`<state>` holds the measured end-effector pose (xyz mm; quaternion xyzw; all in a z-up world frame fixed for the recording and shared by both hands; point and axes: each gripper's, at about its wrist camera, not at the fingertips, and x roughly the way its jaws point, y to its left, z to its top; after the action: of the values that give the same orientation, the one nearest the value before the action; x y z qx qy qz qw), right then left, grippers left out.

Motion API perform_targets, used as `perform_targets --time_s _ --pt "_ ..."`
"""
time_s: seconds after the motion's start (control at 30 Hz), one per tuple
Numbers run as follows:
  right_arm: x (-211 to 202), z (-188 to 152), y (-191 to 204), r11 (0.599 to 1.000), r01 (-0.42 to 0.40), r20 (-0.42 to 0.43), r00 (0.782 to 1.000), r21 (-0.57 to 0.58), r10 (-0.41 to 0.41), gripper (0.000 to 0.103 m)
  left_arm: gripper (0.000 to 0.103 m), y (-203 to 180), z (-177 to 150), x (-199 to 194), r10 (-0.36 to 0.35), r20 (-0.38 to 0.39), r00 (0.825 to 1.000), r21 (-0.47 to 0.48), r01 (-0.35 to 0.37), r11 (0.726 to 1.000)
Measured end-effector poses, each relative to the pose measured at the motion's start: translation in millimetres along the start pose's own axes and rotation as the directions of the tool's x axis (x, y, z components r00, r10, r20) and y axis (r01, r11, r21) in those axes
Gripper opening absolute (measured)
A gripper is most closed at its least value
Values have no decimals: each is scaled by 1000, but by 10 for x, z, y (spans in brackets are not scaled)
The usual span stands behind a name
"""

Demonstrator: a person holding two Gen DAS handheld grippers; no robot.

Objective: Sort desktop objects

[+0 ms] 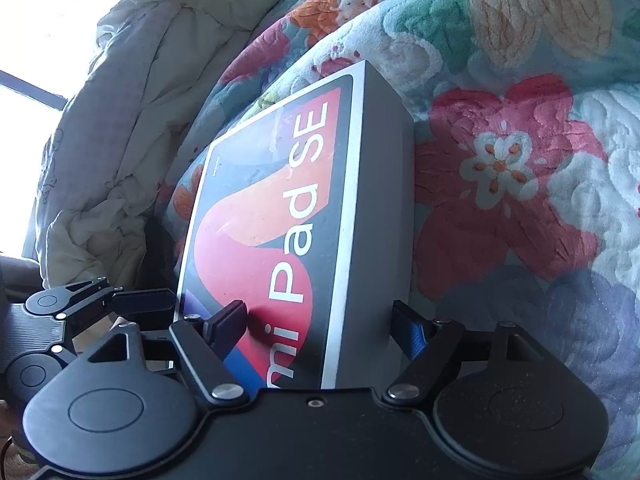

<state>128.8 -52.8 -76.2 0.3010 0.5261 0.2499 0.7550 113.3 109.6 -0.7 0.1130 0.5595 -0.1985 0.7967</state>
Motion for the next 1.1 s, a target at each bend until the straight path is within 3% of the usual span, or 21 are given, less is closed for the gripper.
perform_targets --time_s 0.2,0.5,0.67,0.77,0.93,1.1 --pt "-47 12 -17 1000 19 -47 999 1 -19 83 94 1 -33 34 72 2 997 36 -72 997" --pt "-124 -146 -91 1000 -22 -175 984 15 24 84 96 163 -95 217 -42 -77 996 -97 34 995" --pt "-164 -104 -112 996 -77 -156 984 56 84 83 95 99 -50 161 -22 -52 998 -56 20 998" --pt "-234 -62 -94 991 -113 -127 984 72 122 83 95 61 -31 224 13 -75 997 -37 -16 999" --pt "-247 -31 -39 994 -108 -120 987 23 110 83 94 -35 20 180 -40 -30 999 -24 40 999" --pt "-252 0 -93 993 -109 -115 987 53 114 83 94 -241 29 157 51 -12 999 107 -49 993"
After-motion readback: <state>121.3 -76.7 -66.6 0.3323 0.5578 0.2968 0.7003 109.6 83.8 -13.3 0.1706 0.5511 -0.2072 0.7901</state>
